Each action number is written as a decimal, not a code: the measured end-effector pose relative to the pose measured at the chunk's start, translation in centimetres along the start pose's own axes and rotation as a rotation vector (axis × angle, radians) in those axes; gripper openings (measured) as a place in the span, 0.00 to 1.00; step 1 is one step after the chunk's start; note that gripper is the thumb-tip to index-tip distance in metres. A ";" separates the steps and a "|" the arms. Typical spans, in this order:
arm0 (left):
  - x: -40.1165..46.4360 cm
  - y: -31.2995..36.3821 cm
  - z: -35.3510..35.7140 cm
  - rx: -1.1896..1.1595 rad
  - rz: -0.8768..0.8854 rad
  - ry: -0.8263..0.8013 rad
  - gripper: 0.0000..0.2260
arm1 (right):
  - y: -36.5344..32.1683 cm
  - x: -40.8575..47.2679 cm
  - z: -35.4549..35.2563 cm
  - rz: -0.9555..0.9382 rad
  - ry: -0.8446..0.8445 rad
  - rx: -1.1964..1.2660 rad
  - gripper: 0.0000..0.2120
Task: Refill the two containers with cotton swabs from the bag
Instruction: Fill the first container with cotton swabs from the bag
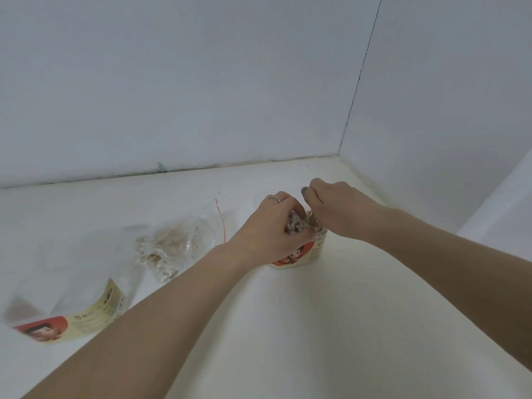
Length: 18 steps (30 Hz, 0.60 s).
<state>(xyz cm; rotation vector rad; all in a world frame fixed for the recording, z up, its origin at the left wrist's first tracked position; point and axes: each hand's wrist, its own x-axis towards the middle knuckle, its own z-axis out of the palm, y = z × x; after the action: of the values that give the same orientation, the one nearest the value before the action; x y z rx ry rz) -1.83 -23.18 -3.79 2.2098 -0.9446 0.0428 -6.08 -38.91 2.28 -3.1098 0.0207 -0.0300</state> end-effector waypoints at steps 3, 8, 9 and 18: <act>-0.3 -0.3 -0.2 0.031 0.022 -0.003 0.20 | -0.4 -1.0 0.1 -0.026 0.052 0.030 0.11; -0.7 -0.3 0.2 0.046 -0.003 0.031 0.24 | -0.3 -2.0 1.9 0.034 0.159 0.183 0.12; -0.8 -0.3 0.3 0.041 -0.002 0.037 0.24 | -0.2 -2.2 2.5 0.023 0.168 0.221 0.14; -0.8 -0.2 0.3 0.006 -0.013 0.019 0.24 | 0.7 -4.2 3.5 -0.003 0.162 0.657 0.23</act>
<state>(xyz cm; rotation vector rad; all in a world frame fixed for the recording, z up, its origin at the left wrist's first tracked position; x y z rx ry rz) -2.40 -22.76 -4.38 2.2171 -0.9200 0.0608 -10.23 -39.42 -1.36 -2.4440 0.0079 -0.2368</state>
